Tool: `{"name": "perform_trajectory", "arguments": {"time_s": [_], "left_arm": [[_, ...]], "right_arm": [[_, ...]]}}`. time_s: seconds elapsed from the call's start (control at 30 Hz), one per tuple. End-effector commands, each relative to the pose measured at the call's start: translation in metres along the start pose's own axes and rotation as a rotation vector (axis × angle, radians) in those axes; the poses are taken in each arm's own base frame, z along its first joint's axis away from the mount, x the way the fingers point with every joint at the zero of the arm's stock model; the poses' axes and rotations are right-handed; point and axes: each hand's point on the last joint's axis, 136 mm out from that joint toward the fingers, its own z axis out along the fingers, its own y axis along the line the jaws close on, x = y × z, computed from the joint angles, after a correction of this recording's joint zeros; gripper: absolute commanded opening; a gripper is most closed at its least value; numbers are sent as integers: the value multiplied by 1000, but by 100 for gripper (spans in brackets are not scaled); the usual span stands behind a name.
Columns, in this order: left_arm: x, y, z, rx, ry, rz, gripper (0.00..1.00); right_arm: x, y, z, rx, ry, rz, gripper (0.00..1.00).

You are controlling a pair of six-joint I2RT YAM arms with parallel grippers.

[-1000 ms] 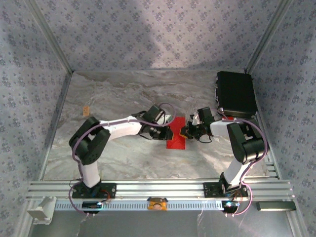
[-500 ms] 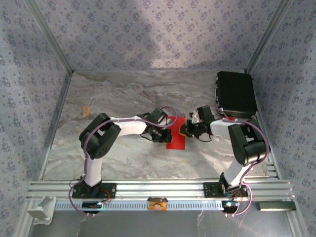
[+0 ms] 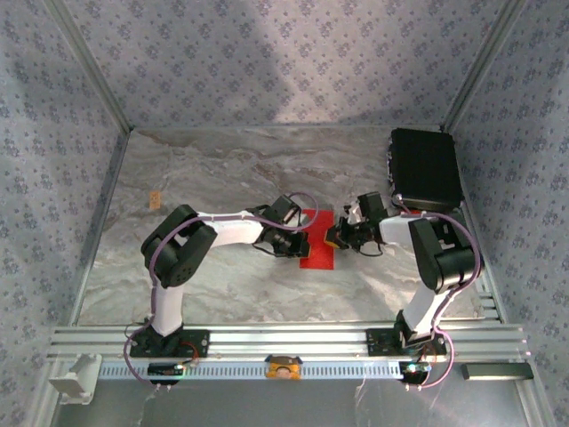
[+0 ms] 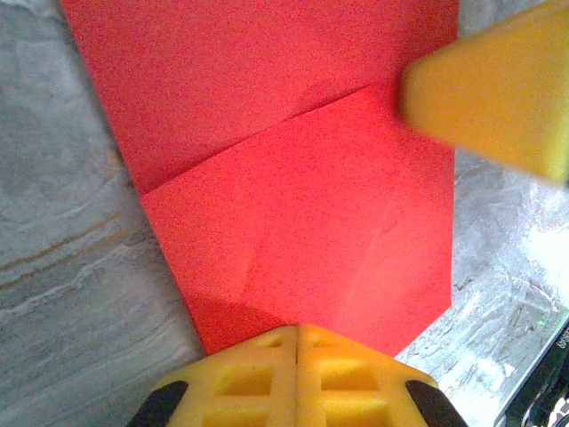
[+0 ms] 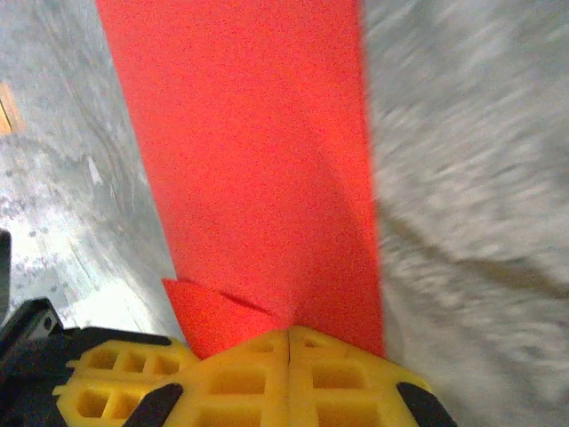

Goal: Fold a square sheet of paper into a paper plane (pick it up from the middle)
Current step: Fold the triangle a second time at the center of the table, then turn over the paper at the center of the table.

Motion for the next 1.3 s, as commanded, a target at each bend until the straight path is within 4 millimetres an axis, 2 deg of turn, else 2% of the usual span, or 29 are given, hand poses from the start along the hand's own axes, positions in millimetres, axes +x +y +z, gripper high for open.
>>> {"name": "perform_trajectory", "arguments": {"time_s": [0.0, 0.13, 0.3, 0.5, 0.6, 0.7, 0.83, 1.0, 1.1, 1.27], "left_arm": [[22, 25, 7, -100, 54, -39, 3], [22, 21, 8, -96, 54, -26, 3], [18, 5, 3, -82, 34, 20, 4], [-10, -22, -19, -59, -53, 80, 8], [-23, -27, -25, -46, -69, 99, 12], [-34, -23, -25, -56, -68, 101, 14], [-38, -18, -20, -79, -42, 115, 14], [-36, -5, -10, -124, -18, 114, 14], [-31, 7, -2, -153, 9, 106, 12], [-19, 20, 6, -168, 37, 84, 9]], "right_arm": [[-20, -10, -10, 25, -63, 22, 0], [-27, -4, -21, 7, -93, 13, 0], [-16, 8, -34, 3, -115, -16, 1], [7, 3, -47, 49, -106, -14, 9], [16, 3, -48, 56, -91, -9, 13], [24, 5, -44, 56, -64, -12, 17], [36, 5, -37, 76, -32, -22, 20], [49, 2, -34, 117, -9, -15, 27], [55, -5, -32, 148, 8, 12, 28], [65, -4, -28, 150, 36, 14, 30]]}}
